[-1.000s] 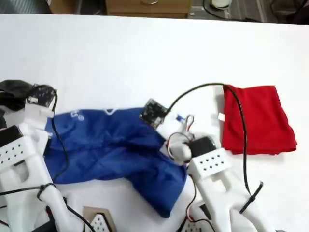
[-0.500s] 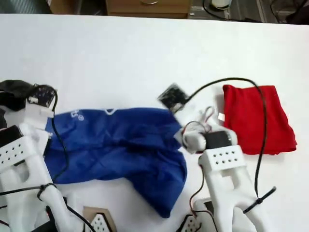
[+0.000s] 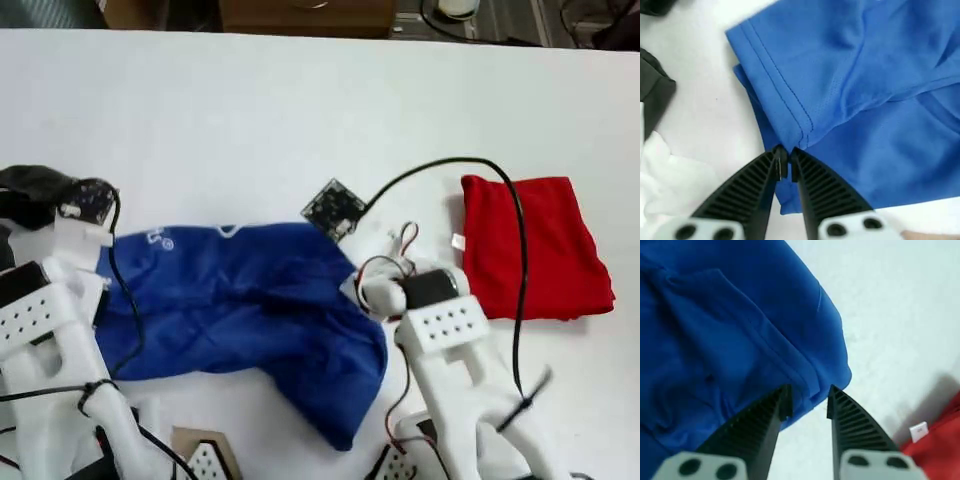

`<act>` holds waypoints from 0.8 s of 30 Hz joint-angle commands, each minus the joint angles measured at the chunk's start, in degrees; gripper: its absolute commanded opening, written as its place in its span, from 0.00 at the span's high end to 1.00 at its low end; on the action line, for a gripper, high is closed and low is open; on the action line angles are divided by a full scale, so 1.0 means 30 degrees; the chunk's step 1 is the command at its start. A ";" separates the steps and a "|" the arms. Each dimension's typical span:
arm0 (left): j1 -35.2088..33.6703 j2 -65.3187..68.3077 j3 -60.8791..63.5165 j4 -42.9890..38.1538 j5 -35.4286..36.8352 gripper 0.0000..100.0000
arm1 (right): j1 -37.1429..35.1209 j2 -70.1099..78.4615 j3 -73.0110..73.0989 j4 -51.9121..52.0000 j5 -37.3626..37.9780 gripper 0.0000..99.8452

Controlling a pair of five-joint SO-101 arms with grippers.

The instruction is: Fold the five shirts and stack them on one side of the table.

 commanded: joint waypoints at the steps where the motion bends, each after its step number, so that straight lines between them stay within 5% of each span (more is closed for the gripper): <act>1: -0.0147 -0.0059 0.0308 -0.0322 0.0059 0.97 | -0.0044 0.2359 -0.0879 -0.1333 -0.0821 0.87; 12: -0.0117 -0.0117 0.0454 -0.0586 0.0059 0.97 | -0.0015 0.9099 -0.5451 0.0864 -0.1729 0.88; 16: -0.0117 -0.0117 0.0484 -0.0938 0.0088 0.97 | -0.0015 0.9392 -0.7121 0.2271 -0.1700 0.99; 24: -0.0117 -0.0059 0.0484 -0.1260 0.0059 0.97 | -0.0015 0.7282 -1.1077 0.3092 -0.1729 0.98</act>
